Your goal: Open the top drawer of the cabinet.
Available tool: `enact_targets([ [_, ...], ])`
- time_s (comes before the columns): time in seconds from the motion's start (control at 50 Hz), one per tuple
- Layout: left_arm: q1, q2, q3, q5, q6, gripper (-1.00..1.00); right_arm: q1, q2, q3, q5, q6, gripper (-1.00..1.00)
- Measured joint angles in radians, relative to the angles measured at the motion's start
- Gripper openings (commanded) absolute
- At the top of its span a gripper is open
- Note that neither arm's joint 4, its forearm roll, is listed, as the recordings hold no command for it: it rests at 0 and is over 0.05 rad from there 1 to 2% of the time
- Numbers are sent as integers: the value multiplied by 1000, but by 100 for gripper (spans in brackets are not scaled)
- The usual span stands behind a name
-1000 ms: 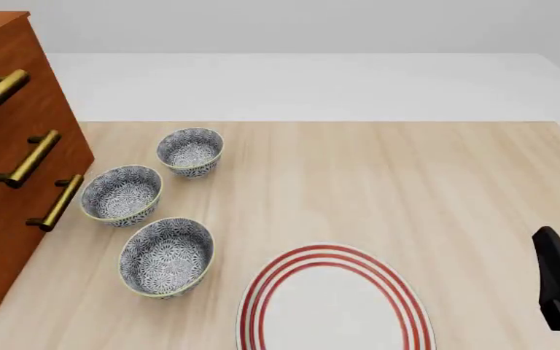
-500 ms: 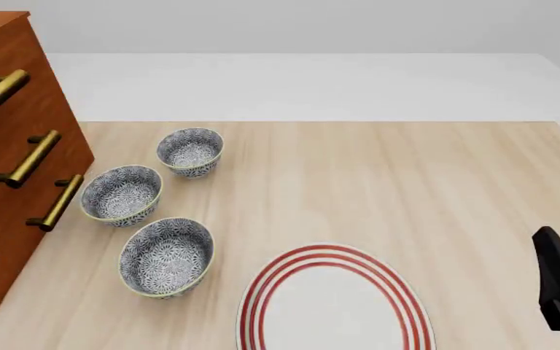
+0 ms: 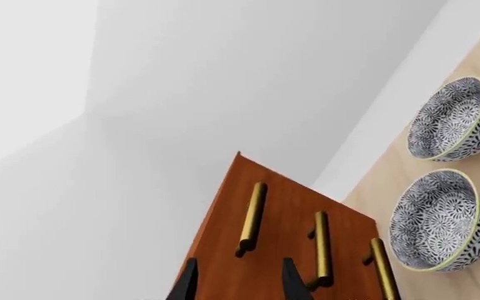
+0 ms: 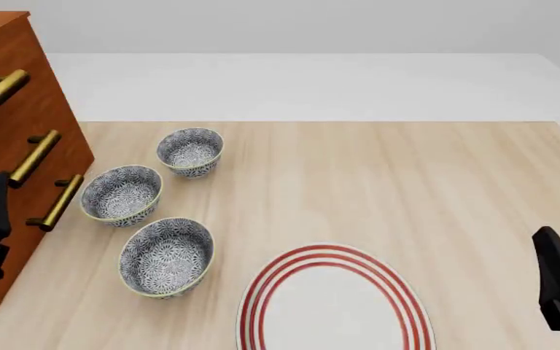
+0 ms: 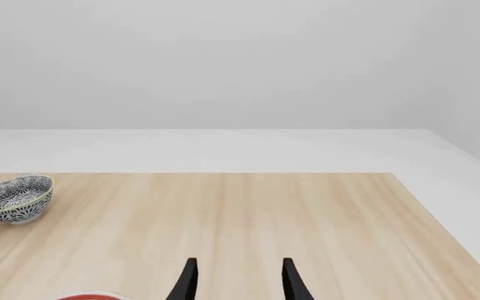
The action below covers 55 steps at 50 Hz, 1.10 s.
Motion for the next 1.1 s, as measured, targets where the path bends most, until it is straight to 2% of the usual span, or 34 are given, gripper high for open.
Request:
enact_targets([
  [0.3, 24, 101, -10, -72, 44, 100, 0, 0, 0, 0, 0, 100],
  [1.1, 87, 323, -57, -233, 98, 100, 0, 0, 0, 0, 0, 100],
])
